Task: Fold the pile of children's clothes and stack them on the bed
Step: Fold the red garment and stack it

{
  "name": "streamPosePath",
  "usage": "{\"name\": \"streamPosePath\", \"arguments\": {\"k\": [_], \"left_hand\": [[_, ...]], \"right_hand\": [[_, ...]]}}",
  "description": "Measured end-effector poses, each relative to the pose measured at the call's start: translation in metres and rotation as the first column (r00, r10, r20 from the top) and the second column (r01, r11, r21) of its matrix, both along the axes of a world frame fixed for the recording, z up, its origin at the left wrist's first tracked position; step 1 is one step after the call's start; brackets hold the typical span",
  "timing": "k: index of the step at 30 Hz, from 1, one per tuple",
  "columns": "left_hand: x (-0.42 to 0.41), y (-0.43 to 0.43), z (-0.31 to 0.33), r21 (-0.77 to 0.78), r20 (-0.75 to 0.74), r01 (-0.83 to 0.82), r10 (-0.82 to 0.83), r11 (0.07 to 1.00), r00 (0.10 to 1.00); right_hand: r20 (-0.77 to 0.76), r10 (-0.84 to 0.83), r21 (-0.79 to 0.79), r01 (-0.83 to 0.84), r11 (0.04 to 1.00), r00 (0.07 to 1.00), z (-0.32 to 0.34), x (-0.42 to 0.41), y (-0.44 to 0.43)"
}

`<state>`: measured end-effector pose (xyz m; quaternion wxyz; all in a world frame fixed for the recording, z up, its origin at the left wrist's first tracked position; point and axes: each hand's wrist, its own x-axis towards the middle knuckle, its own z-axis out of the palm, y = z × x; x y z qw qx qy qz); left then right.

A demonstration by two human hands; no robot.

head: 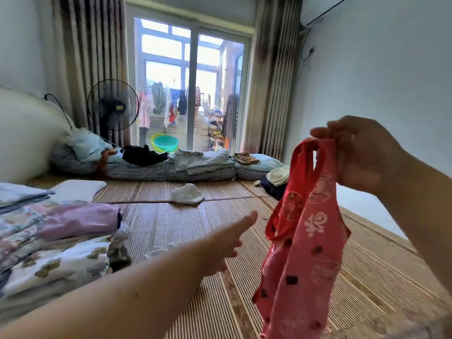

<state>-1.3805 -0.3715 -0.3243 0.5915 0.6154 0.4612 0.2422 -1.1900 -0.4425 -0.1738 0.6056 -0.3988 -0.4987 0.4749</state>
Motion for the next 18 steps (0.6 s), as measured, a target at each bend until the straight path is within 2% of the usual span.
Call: {"name": "streamPosePath", "arguments": {"k": [2,5,8,12,14,16,18], "left_hand": [[0.011,-0.005,-0.007,-0.137,0.004,0.102,-0.102,0.985,0.995],[0.025,-0.01,-0.018,-0.232,0.107,0.208,-0.187,0.95,0.976],[0.039,-0.011,-0.027,-0.24,0.293,0.219,-0.145,0.946,0.945],[0.028,0.002,-0.016,-0.241,0.54,0.302,-0.131,0.922,0.832],[0.01,0.011,-0.006,-0.181,0.509,0.332,-0.201,0.926,0.837],[-0.006,0.018,0.003,-0.115,0.339,0.262,-0.21,0.958,0.917],[-0.016,0.019,0.005,-0.121,0.18,0.21,-0.187,0.97,0.966]], "right_hand": [[0.144,-0.076,-0.028,0.081,0.996,0.987,0.006,0.002,-0.003],[0.301,-0.14,-0.03,0.156,0.987,0.943,0.01,0.01,0.0],[0.322,-0.154,-0.034,0.174,0.984,0.934,0.011,0.012,-0.002],[0.27,-0.238,-0.013,0.25,0.968,0.933,0.006,0.019,-0.006],[0.225,-0.296,-0.005,0.305,0.952,0.928,0.003,0.028,-0.008],[0.158,-0.329,0.007,0.332,0.943,0.931,0.002,0.036,-0.011],[0.105,-0.326,0.024,0.325,0.945,0.94,0.004,0.041,-0.012]]}}
